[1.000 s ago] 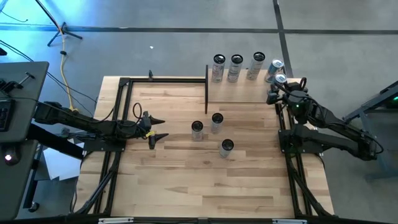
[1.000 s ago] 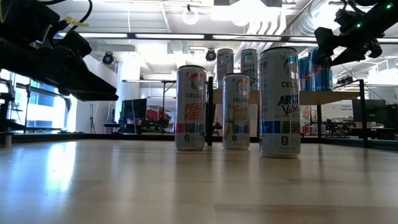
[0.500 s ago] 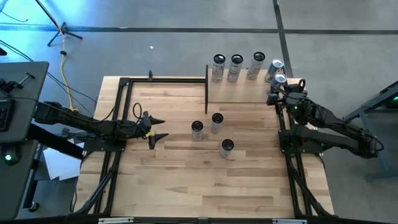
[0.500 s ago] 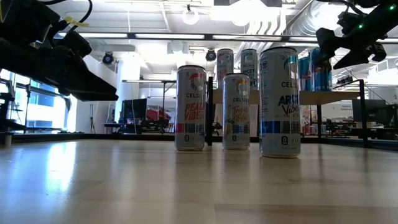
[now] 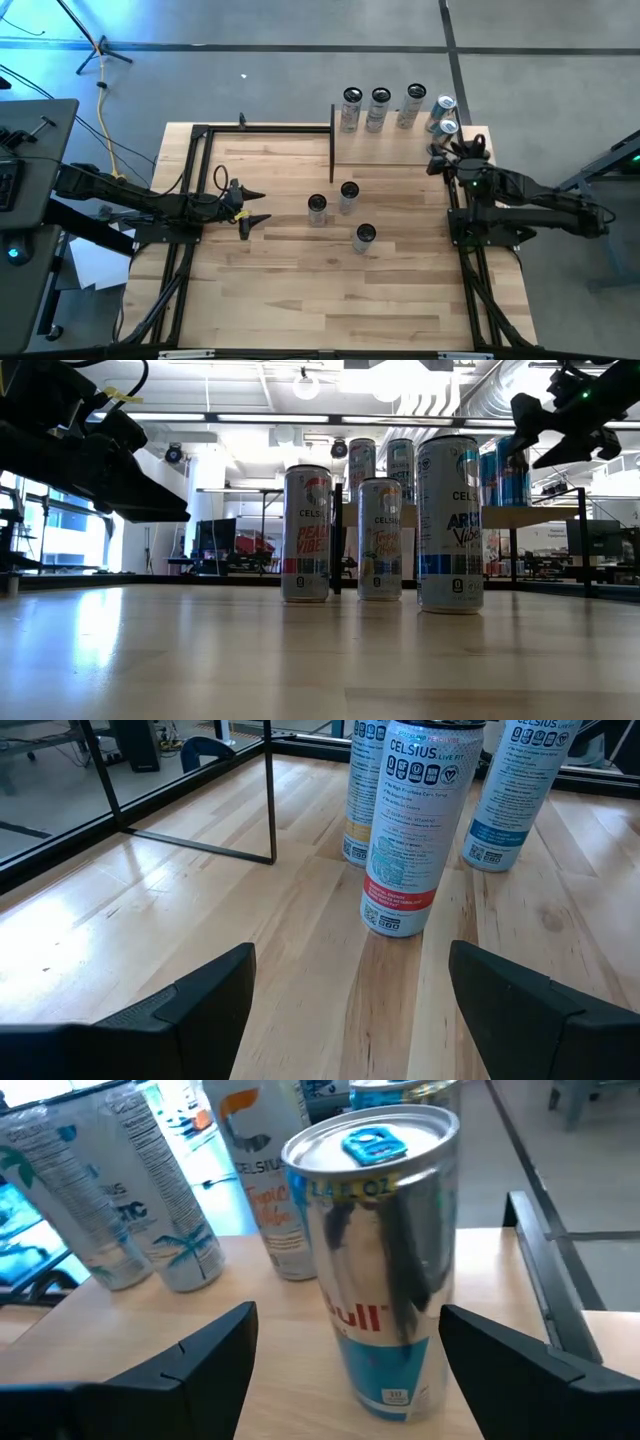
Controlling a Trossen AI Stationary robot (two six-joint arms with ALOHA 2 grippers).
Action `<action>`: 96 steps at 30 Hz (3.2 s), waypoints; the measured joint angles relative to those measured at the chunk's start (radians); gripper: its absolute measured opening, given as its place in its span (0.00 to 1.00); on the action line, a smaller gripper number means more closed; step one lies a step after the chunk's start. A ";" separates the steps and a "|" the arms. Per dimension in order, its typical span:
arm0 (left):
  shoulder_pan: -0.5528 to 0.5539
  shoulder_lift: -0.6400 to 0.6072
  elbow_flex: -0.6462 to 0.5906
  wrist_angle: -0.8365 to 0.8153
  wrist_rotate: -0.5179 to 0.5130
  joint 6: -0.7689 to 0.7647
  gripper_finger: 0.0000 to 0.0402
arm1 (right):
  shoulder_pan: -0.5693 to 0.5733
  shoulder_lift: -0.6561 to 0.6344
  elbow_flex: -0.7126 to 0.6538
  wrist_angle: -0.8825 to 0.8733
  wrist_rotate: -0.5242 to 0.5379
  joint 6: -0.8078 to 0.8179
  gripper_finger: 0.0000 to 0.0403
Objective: Place canned beverage on shelf
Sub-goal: Put the blue soda can on the shelf aligned with the blue soda can, then put the white yellow soda can on the shelf aligned with the white yellow soda can
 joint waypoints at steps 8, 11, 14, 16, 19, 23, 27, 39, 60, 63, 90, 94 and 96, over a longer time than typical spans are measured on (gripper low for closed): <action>0.000 0.000 0.000 0.000 0.000 0.000 0.76 | 0.082 0.000 0.001 -0.082 0.127 0.122 0.74; 0.000 0.000 0.000 0.000 0.000 0.000 0.76 | 0.102 0.000 0.001 -0.088 0.134 0.135 0.74; 0.000 0.000 0.000 0.000 0.000 0.000 0.76 | 0.125 0.005 0.001 -0.087 0.124 0.153 0.74; 0.000 0.000 0.000 0.000 0.000 0.000 0.76 | 0.144 0.014 0.001 -0.087 0.111 0.183 0.74; 0.000 0.000 0.000 0.000 0.000 0.000 0.76 | 0.176 0.032 0.001 -0.094 0.101 0.237 0.74; 0.000 0.000 0.000 0.000 0.000 0.000 0.76 | 0.212 0.061 0.001 -0.119 0.096 0.336 0.74; 0.000 0.000 0.000 0.000 0.000 0.000 0.76 | 0.251 0.098 0.001 -0.145 0.075 0.466 0.74; 0.000 0.000 0.000 0.000 0.000 0.000 0.76 | 0.394 0.250 0.001 0.168 -0.314 0.552 0.74; 0.000 0.000 0.000 0.000 0.000 0.000 0.76 | 0.267 0.991 0.870 -0.406 -0.622 0.133 0.74; 0.000 0.000 0.000 0.000 0.000 0.000 0.76 | 0.218 1.091 0.979 -0.511 -0.697 0.081 0.74; 0.000 0.000 0.000 0.000 0.000 0.000 0.76 | -0.001 1.488 1.280 -0.678 -1.037 -0.206 0.74; 0.000 0.000 0.000 0.000 0.000 0.000 0.76 | -0.002 1.502 1.281 -0.659 -1.057 -0.204 0.74; 0.000 0.000 0.000 0.000 0.000 0.000 0.76 | 0.002 1.503 1.281 -0.645 -1.058 -0.204 0.74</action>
